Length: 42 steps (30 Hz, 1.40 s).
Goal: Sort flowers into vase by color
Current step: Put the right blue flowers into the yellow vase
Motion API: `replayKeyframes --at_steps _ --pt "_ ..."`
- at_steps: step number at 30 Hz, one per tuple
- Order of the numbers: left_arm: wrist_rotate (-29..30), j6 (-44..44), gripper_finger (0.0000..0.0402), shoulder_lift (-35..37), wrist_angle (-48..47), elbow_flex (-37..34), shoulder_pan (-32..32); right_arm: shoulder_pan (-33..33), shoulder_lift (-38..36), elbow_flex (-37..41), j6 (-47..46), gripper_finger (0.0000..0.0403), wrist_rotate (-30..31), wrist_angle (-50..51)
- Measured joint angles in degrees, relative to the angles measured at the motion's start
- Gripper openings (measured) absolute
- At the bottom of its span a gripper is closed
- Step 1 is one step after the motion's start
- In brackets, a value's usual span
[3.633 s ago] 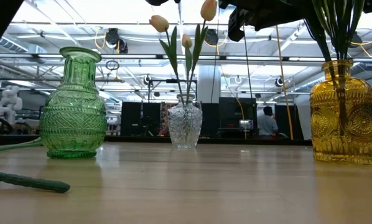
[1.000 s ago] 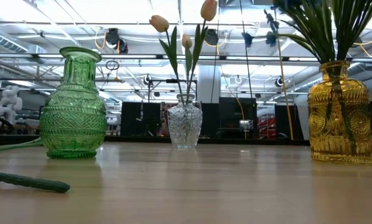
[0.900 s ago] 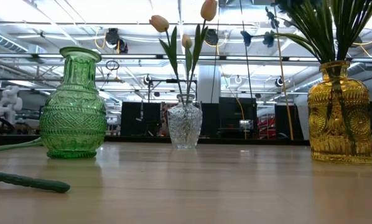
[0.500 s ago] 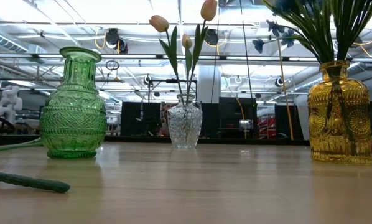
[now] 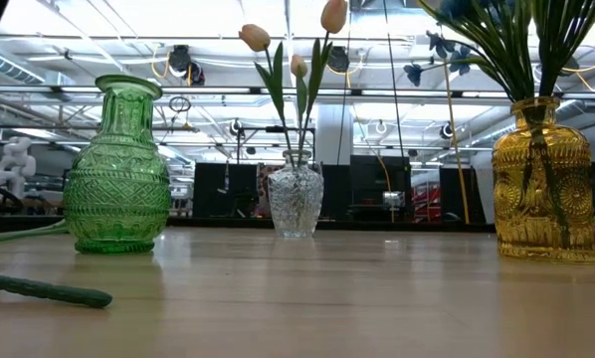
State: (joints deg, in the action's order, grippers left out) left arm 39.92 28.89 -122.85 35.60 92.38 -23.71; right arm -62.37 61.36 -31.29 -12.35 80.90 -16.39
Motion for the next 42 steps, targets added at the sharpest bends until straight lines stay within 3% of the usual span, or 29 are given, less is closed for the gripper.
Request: replayKeyframes --at_steps 17,29,42 --pt "1.57 0.36 0.0397 0.02 3.11 0.02 0.48 -1.64 0.01 0.0 2.04 0.04 -1.19 -4.37" --pt "2.19 0.81 0.0397 0.18 2.88 0.02 0.11 -8.46 -1.22 0.0 -1.01 0.04 -0.12 -2.6" --pt "11.11 3.12 0.0397 9.51 -9.21 0.02 -9.09 -15.59 -8.52 0.0 1.69 0.04 3.76 -2.6"
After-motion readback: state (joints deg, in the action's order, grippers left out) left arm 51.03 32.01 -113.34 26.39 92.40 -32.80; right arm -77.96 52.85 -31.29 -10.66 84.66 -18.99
